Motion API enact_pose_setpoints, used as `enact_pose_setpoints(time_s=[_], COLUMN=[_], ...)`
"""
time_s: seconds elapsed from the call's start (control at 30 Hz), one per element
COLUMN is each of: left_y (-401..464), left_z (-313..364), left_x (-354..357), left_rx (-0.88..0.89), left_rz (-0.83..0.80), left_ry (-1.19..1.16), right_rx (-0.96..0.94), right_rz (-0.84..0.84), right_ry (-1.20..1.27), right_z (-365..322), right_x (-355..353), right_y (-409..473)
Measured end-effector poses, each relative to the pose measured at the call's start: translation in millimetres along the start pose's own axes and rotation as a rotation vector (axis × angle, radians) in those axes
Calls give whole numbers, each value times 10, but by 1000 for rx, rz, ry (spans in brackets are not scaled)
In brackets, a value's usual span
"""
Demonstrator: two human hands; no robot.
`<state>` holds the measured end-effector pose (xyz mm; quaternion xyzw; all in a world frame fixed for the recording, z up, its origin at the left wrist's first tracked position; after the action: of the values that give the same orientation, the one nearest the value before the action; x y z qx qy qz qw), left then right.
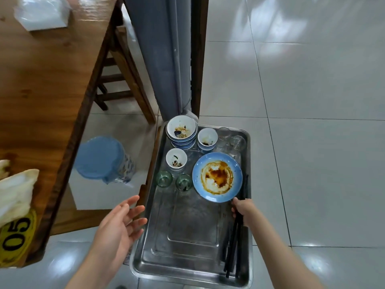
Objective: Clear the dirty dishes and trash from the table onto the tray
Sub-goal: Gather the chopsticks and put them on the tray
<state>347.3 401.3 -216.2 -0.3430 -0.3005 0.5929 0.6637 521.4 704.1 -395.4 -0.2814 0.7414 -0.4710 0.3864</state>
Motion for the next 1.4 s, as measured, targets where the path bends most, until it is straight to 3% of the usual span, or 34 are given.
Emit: enact_pose_setpoints(time_s=[0.47, 0.87, 1.2, 1.4], left_y=[28, -21, -16, -3], left_z=[71, 131, 121, 148], left_x=[59, 154, 203, 168], left_rx=[14, 58, 73, 76], left_rz=[-15, -45, -53, -54], left_ry=[11, 29, 99, 91], right_rx=[-12, -82, -102, -231], right_rz=[-13, 318, 333, 423], right_ry=[2, -100, -231, -348], right_z=[16, 121, 95, -42], right_x=[18, -195, -240, -263], right_y=[42, -134, -223, -372])
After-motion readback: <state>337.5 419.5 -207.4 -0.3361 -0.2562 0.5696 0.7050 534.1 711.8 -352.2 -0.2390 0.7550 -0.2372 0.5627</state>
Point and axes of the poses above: each hand's wrist, its own y-axis towards the middle knuckle, its own x-axis out of the palm, z = x × y, the point moved 10 cm from there along y, towards the middle knuckle, and after that the axes turned 1 degree about -z, right-handed, at the moved point
